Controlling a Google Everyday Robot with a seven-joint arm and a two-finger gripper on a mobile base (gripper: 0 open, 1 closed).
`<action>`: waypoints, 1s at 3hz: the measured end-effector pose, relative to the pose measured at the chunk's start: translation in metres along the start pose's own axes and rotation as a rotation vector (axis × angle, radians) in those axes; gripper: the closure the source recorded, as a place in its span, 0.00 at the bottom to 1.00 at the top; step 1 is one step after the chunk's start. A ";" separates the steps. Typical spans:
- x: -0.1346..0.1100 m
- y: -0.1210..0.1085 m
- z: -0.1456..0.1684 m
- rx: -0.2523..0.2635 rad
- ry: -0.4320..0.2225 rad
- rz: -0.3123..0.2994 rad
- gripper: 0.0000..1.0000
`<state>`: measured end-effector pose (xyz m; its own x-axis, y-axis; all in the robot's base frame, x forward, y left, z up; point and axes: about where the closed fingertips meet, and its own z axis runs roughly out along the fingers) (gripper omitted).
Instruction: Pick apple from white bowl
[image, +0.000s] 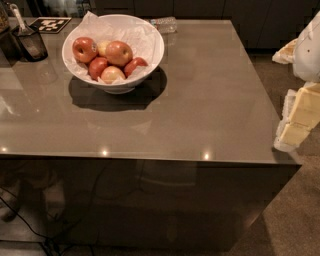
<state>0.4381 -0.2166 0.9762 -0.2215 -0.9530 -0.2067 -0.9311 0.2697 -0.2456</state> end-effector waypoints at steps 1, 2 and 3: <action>-0.001 0.000 -0.001 0.002 0.000 0.000 0.00; -0.077 -0.022 -0.017 0.026 0.009 -0.028 0.00; -0.077 -0.022 -0.017 0.026 0.009 -0.028 0.00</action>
Offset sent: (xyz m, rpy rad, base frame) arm 0.0267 0.0651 0.0337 -0.0410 0.0298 -0.0035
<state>0.4712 -0.1515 1.0136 -0.1985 -0.9614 -0.1908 -0.9290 0.2466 -0.2760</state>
